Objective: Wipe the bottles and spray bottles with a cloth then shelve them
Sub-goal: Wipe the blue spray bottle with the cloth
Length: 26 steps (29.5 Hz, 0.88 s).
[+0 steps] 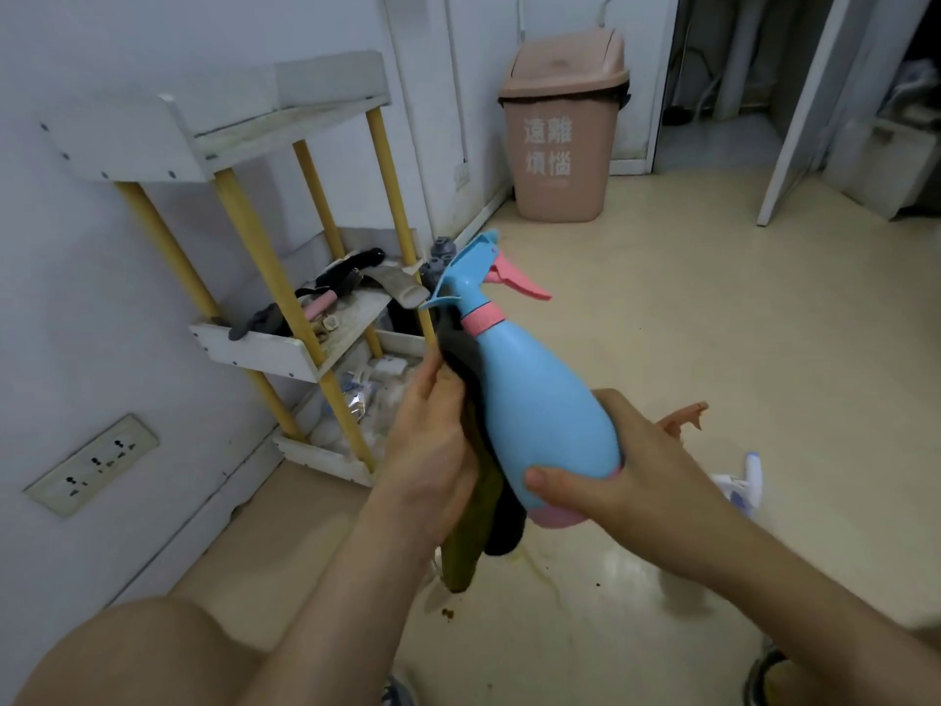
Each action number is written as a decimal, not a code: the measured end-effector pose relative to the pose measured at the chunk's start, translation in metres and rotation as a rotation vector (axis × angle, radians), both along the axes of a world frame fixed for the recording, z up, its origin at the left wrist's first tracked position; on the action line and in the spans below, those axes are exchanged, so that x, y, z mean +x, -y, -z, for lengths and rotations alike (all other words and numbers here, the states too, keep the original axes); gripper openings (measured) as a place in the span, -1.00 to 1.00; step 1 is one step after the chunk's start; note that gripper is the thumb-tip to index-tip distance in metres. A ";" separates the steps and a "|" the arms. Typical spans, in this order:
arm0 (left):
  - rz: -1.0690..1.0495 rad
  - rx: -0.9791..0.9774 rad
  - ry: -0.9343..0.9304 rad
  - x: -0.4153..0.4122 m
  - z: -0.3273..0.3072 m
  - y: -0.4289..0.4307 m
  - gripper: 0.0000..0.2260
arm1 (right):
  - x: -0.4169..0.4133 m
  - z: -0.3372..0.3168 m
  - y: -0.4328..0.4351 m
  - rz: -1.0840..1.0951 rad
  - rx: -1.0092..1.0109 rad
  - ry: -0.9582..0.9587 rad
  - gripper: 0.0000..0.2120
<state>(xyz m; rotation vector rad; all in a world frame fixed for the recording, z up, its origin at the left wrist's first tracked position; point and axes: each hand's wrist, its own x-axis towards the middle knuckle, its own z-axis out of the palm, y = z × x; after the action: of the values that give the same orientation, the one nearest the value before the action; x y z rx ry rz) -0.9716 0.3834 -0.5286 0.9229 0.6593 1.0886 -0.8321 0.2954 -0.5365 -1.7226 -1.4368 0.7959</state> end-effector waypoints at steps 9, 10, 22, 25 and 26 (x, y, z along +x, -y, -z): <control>-0.032 0.028 -0.332 0.018 0.017 0.029 -0.67 | 0.008 0.008 -0.014 0.068 0.027 -0.333 -0.31; -0.103 -0.019 -0.286 0.018 0.012 0.019 -0.64 | 0.006 0.008 -0.009 0.007 -0.010 -0.335 -0.30; -0.049 -0.070 -0.131 0.025 0.022 -0.003 -0.55 | 0.013 0.008 -0.019 -0.001 -0.001 -0.336 -0.31; 0.040 0.002 -0.258 0.031 0.034 0.019 -0.44 | 0.014 0.010 -0.033 0.173 0.063 -0.311 -0.29; 0.068 0.025 -0.301 0.035 0.039 0.027 -0.43 | 0.016 0.011 -0.035 0.227 0.069 -0.308 -0.30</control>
<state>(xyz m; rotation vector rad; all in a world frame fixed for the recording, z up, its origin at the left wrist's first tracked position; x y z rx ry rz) -0.9362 0.3567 -0.5671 1.1350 0.8555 0.9073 -0.8162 0.3305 -0.5476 -1.5958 -1.0305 0.8350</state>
